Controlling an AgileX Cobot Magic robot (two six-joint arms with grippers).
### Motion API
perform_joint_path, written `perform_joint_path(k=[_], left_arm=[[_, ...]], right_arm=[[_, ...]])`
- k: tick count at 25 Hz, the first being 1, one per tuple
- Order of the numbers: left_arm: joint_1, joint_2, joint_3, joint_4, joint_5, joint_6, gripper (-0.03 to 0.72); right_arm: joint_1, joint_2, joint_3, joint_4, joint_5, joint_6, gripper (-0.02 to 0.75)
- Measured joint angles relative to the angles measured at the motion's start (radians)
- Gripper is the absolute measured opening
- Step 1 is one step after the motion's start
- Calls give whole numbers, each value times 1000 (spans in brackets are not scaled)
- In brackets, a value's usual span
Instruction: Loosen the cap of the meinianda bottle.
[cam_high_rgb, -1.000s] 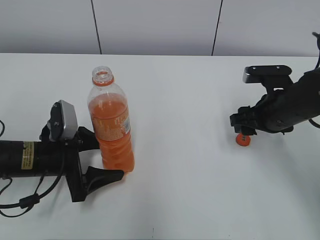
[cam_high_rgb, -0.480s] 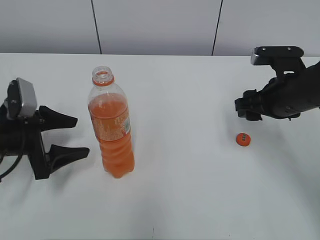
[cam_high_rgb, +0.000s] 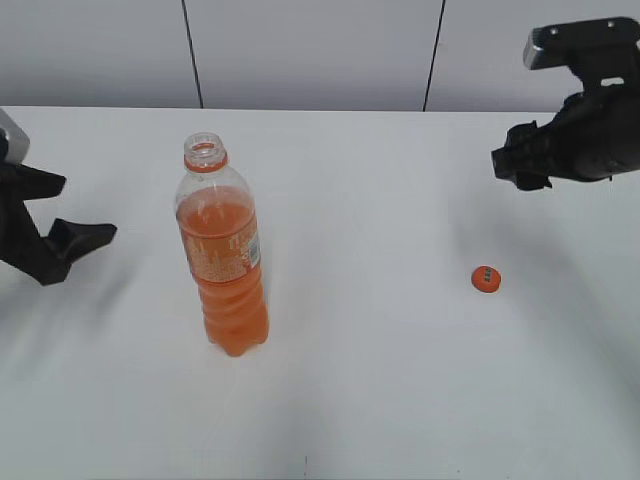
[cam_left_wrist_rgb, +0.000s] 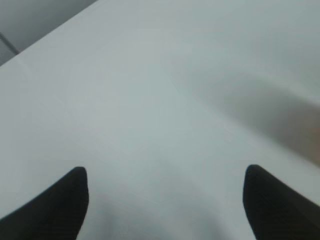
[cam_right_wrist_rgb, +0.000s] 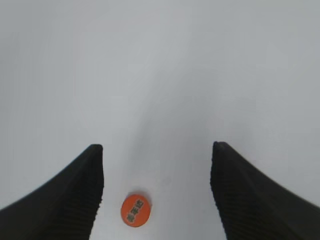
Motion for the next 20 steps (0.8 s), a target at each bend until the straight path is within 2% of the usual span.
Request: perform_joint_path(k=[5, 10, 17, 20], left_arm=[[0, -96, -2, -212, 228, -1, 573], [0, -158, -70, -324, 456, -1, 562], [0, -181, -276, -514, 867, 0, 562], [0, -181, -376, -612, 1020, 71, 562]], right_arm=[[0, -45, -65, -67, 42, 0, 504], [0, -54, -163, -123, 188, 0, 504], [0, -54, -336, -175, 481, 0, 504], [0, -54, -420, -176, 601, 0, 504]])
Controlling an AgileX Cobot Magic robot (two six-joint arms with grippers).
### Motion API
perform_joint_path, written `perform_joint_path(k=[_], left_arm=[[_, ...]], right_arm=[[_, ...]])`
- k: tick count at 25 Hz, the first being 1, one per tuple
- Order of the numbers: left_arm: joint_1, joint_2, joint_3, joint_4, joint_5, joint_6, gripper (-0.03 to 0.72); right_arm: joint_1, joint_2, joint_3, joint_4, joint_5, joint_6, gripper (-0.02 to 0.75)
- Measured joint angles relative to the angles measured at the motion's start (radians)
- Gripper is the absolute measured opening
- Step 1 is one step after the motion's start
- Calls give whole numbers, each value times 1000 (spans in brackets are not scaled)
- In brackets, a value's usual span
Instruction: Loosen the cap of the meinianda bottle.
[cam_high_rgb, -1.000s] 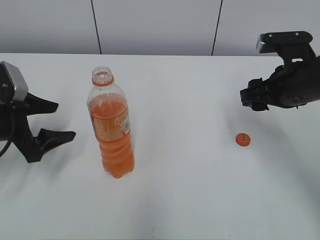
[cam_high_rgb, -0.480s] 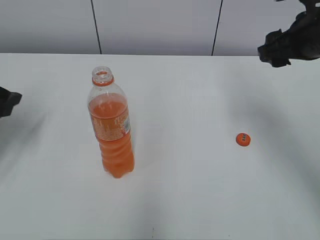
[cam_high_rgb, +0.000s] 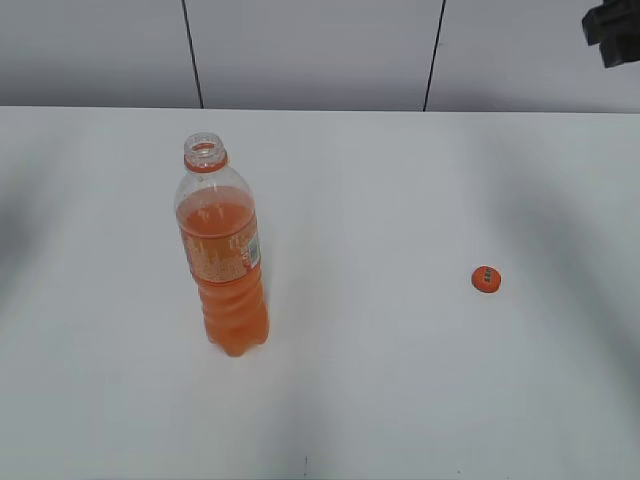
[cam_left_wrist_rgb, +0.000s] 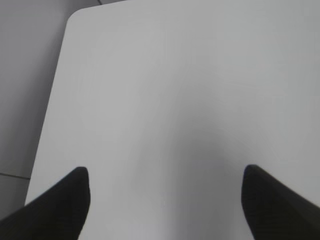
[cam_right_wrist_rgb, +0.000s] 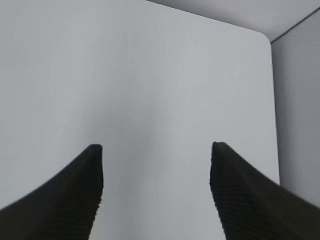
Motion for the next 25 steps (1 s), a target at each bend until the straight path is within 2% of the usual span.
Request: perform_joint_path(k=[5, 9, 13, 19, 25], left_arm=[[0, 0, -162, -318, 243, 306, 562], [0, 0, -275, -479, 407, 448, 562], [0, 0, -363, -521, 557, 483, 562], [0, 0, -465, -524, 779, 488, 562], [0, -43, -482, -524, 829, 486, 562]], right_arm=[[-2, 0, -126, 36, 168, -39, 504], [-41, 0, -228, 197, 274, -125, 504], [-119, 0, -303, 335, 366, -192, 504], [-155, -4, -341, 372, 402, -238, 504], [-155, -46, -341, 427, 402, -260, 504]])
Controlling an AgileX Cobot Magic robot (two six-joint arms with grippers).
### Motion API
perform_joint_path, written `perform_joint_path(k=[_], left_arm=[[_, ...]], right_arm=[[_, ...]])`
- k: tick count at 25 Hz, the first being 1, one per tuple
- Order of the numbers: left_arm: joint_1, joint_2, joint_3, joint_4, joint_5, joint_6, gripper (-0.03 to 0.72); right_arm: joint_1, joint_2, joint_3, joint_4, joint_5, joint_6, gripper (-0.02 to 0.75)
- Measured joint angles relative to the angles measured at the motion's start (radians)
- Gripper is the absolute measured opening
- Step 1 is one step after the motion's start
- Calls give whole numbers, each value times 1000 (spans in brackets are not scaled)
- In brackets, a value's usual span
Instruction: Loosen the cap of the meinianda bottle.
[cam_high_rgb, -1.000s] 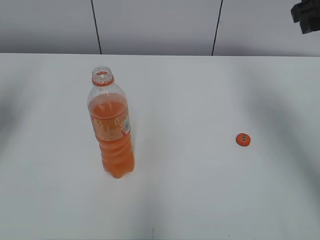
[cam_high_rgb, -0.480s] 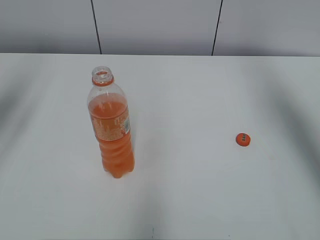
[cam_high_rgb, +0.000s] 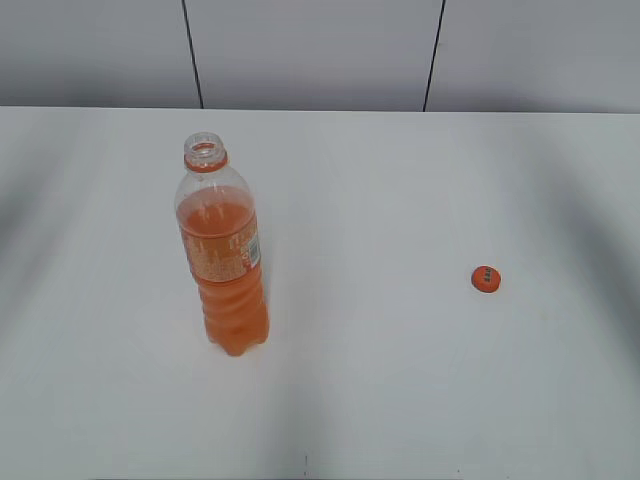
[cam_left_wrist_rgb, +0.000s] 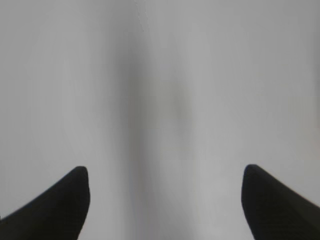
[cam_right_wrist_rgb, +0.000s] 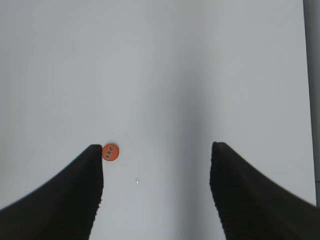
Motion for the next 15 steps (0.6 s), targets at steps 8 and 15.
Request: perform_joint_path(k=[8, 15], left_arm=[[0, -171, 30, -2, 2, 0, 562], [0, -353, 276, -7, 4, -3, 562]], right_arm=[[0, -154, 86, -28, 1, 0, 504], [0, -305, 256, -29, 1, 0, 504]])
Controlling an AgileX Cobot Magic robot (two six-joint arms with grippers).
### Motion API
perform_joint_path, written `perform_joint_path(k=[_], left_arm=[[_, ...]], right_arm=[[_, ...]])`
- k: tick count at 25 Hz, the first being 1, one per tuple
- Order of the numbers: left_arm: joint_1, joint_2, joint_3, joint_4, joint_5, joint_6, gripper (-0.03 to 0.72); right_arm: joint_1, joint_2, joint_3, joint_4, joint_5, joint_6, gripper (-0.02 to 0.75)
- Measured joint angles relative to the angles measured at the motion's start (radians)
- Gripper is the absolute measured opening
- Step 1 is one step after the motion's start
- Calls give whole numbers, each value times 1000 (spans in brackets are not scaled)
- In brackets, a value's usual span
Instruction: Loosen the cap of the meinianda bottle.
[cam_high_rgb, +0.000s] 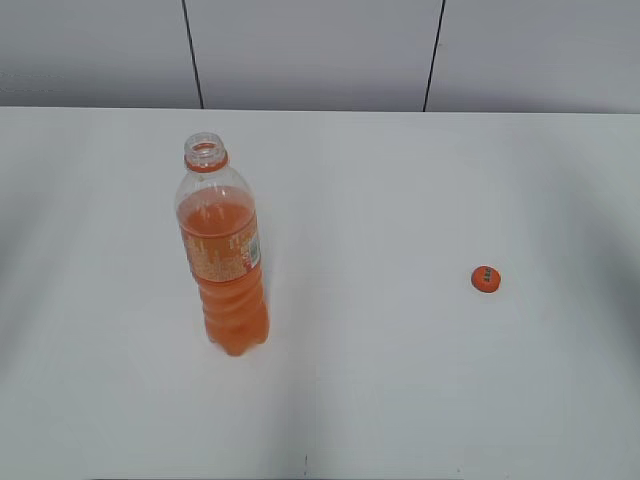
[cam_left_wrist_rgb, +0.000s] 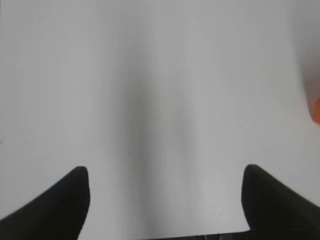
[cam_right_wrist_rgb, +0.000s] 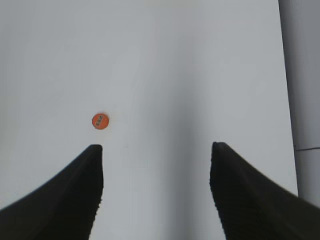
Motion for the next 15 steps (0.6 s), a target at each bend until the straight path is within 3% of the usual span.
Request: perform_joint_path(k=[15], left_arm=[[0, -448, 417, -72, -84, -50, 562]], right_arm=[[0, -283, 473, 6, -113, 31, 504]])
